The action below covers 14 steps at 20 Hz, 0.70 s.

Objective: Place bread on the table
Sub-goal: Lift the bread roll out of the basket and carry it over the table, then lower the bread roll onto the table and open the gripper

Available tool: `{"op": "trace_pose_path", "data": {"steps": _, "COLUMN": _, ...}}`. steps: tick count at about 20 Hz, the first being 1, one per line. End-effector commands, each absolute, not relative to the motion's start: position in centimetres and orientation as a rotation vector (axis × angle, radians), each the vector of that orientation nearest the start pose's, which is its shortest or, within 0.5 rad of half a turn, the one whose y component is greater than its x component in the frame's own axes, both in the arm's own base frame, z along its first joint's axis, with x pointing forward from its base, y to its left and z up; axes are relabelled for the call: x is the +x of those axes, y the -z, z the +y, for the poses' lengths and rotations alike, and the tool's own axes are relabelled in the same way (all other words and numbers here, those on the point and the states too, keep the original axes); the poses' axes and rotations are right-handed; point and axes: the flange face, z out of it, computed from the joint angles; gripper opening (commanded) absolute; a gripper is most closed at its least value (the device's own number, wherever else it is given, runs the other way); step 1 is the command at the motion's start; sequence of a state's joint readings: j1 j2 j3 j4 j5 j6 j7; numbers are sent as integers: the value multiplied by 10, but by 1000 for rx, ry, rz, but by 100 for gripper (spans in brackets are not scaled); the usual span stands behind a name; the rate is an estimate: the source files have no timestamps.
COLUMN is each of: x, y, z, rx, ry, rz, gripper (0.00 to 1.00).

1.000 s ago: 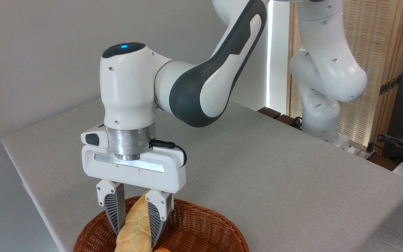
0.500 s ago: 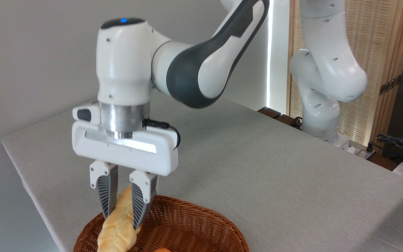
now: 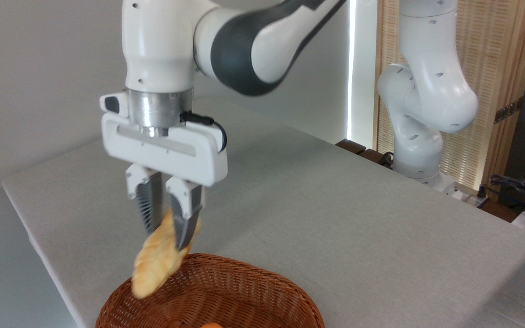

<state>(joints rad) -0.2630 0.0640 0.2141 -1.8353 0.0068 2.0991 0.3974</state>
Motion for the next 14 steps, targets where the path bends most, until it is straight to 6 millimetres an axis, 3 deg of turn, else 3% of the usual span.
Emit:
{"op": "trace_pose_path", "data": {"steps": 1, "x": 568, "y": -510, "z": -51, "rx": -2976, "ry": 61, "rz": 927, "gripper": 47}}
{"op": "trace_pose_path", "data": {"steps": 5, "x": 552, "y": -493, "z": -66, "rx": -2967, "ry": -136, "rz": 1063, "gripper": 50}}
{"op": "trace_pose_path", "data": {"steps": 6, "x": 548, "y": -487, "z": -70, "rx": -2957, "ry": -188, "rz": 1106, "gripper": 59}}
{"op": "trace_pose_path", "data": {"steps": 8, "x": 542, "y": -480, "z": -74, "rx": -2954, "ry": -251, "rz": 1167, "gripper": 64}}
{"op": "trace_pose_path", "data": {"steps": 9, "x": 539, "y": -477, "z": -83, "rx": -2952, "ry": -281, "rz": 1208, "gripper": 81}}
{"op": "trace_pose_path", "data": {"steps": 11, "x": 537, "y": -475, "z": -90, "rx": -2946, "ry": -306, "rz": 1227, "gripper": 98}}
{"op": "trace_pose_path", "data": {"steps": 14, "x": 537, "y": -468, "z": -100, "rx": -2932, "ry": -319, "rz": 1255, "gripper": 100}}
